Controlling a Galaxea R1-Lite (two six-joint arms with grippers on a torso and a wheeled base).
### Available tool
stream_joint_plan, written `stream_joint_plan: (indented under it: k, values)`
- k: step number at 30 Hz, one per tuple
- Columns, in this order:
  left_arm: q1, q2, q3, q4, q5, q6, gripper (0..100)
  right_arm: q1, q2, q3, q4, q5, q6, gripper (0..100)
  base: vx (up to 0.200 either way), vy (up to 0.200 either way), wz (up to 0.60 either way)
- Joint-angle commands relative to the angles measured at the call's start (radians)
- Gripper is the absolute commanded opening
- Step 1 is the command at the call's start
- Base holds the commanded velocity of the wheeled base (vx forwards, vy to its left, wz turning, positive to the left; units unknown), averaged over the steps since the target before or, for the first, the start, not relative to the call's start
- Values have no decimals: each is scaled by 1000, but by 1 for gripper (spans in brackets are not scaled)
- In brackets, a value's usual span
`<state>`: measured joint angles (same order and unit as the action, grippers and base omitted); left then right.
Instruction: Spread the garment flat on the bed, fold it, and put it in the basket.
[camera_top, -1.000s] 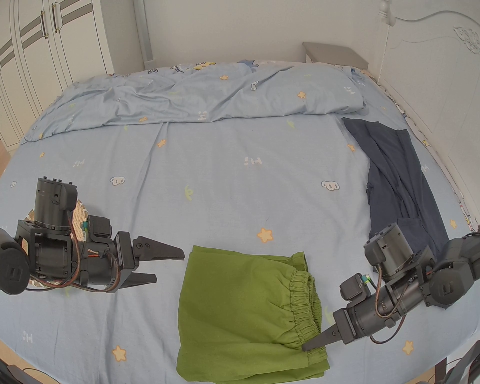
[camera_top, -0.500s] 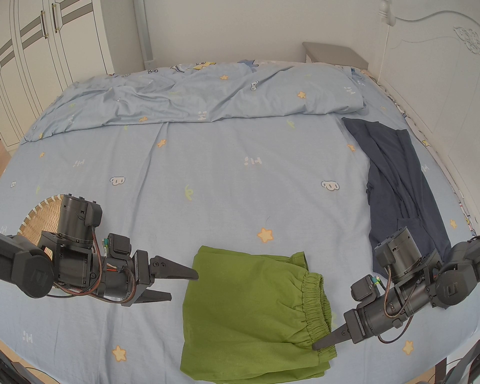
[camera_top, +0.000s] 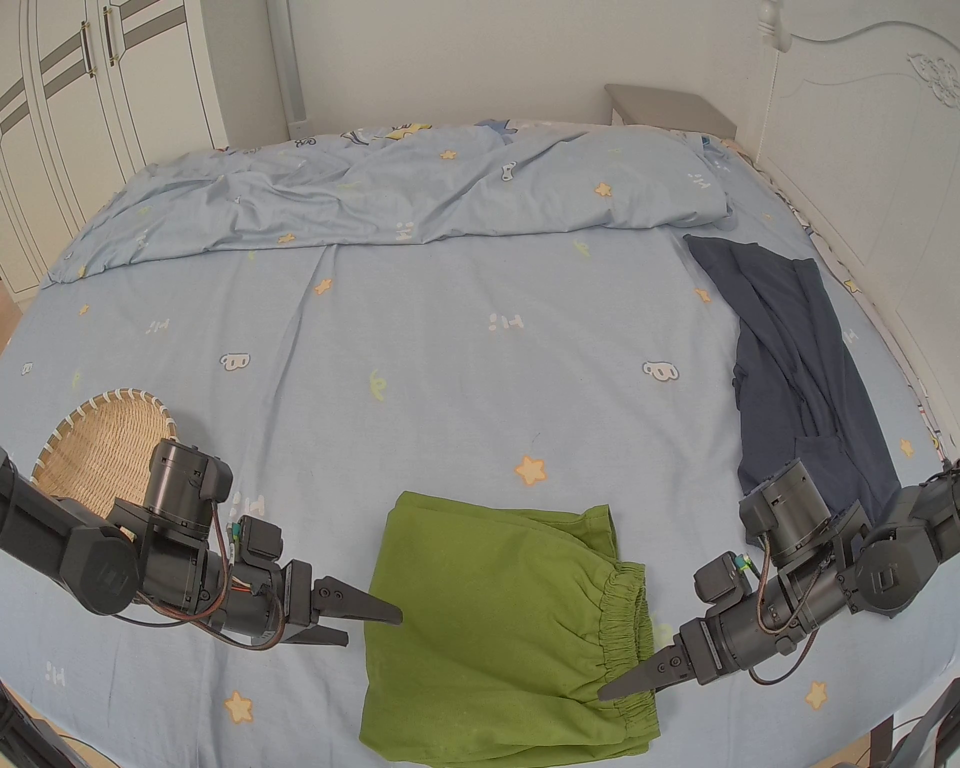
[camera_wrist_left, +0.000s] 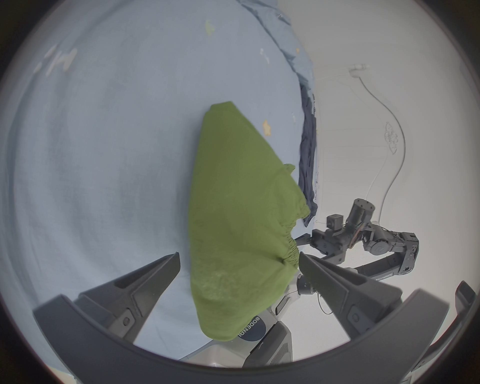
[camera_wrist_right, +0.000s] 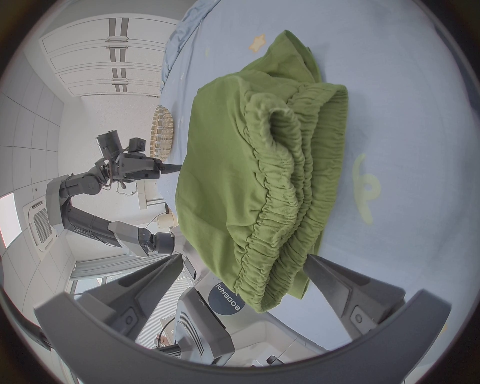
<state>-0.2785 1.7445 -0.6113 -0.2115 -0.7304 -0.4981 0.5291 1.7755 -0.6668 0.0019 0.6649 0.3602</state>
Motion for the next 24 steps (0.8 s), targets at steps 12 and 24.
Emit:
stream_joint_plan:
  k: [12,24]
  values:
    - [-84,116,16,-2,-1,-11,100,-75,-192,-48,3,2,26,100,0,0,0]
    - [-122,217,34,-204,20,-11,100,-205,-370,-198,18,13,121,100,0,0,0]
